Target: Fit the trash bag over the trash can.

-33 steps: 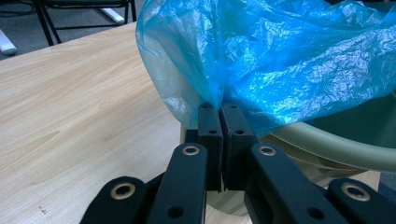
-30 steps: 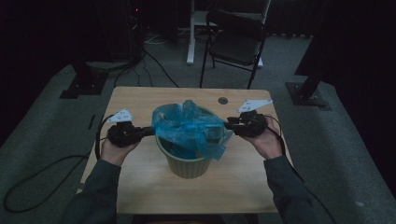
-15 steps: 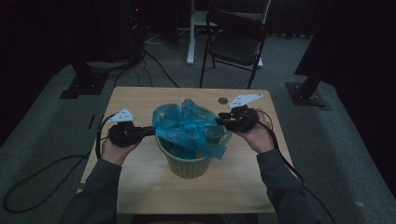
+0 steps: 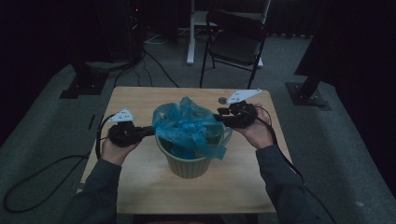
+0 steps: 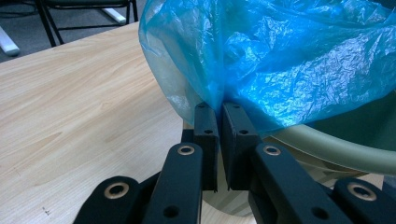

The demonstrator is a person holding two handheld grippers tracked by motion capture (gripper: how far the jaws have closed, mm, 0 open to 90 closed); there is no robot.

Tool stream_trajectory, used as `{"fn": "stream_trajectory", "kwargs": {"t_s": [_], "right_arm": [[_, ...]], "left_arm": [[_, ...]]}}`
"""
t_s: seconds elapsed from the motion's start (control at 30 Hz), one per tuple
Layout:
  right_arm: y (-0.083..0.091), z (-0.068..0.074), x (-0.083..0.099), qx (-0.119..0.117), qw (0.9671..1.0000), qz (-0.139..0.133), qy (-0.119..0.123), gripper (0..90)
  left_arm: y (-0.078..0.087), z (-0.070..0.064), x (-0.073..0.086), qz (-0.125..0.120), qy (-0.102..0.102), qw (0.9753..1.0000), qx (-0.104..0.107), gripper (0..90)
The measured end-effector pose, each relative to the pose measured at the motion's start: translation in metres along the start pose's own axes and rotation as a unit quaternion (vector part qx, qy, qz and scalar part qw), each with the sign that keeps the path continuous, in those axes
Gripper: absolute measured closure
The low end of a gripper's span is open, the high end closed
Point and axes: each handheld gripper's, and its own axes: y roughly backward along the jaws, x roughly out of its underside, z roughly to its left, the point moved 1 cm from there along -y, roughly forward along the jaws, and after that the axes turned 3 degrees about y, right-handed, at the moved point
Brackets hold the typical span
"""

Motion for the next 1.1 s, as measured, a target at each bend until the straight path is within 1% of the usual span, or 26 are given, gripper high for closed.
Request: {"fn": "stream_trajectory", "kwargs": {"t_s": [0.13,0.23,0.53,0.67,0.73,0.8,0.83,0.87,0.93,0.97,1.0,1.03,1.1], "right_arm": [[0.008,-0.004,-0.001,0.002,0.9999,-0.013,-0.006,67.7],[0.008,-0.006,-0.003,0.0,0.9999,-0.015,-0.007,67.6],[-0.005,-0.001,-0.014,-0.012,0.9999,-0.006,0.008,64.1],[-0.017,0.001,-0.023,-0.018,0.9997,0.001,0.016,61.7],[-0.022,0.002,-0.027,-0.024,0.9995,0.005,0.02,62.2],[-0.029,0.004,-0.03,-0.03,0.9991,0.013,0.027,69.2],[-0.031,0.005,-0.031,-0.034,0.9988,0.018,0.03,74.8],[-0.034,0.005,-0.032,-0.034,0.9987,0.022,0.029,79.7],[-0.036,0.005,-0.032,-0.031,0.9988,0.032,0.023,86.7],[-0.036,0.005,-0.032,-0.031,0.9988,0.032,0.023,86.7],[-0.037,0.004,-0.032,-0.029,0.9987,0.035,0.022,88.8],[-0.037,0.003,-0.032,-0.025,0.9988,0.039,0.016,89.7],[-0.037,0.003,-0.032,-0.024,0.9988,0.041,0.015,89.9]], "left_arm": [[0.0,0.0,0.0,0.0,0.0,1.0,0.0,85.4],[0.0,0.0,-0.001,0.001,-0.001,1.0,-0.001,85.4],[0.001,0.001,-0.001,-0.004,0.0,1.0,-0.002,84.9],[0.001,0.001,-0.001,-0.006,0.001,1.0,-0.003,84.5],[0.001,0.001,-0.002,-0.009,0.0,1.0,-0.003,83.7],[0.002,0.001,-0.002,-0.009,0.0,0.9999,-0.004,82.3],[0.003,0.001,-0.002,-0.01,-0.001,0.9999,-0.005,81.6],[0.005,0.001,-0.002,-0.012,-0.001,0.9999,-0.006,80.8],[0.009,0.0,-0.002,-0.018,-0.001,0.9998,-0.007,79.2],[0.009,0.0,-0.002,-0.018,-0.001,0.9998,-0.007,78.0],[0.014,0.0,-0.003,-0.022,-0.003,0.9997,-0.008,78.0],[0.016,0.0,-0.003,-0.024,-0.004,0.9997,-0.01,75.5],[0.02,0.0,-0.004,-0.029,-0.003,0.9995,-0.012,73.7]]}}
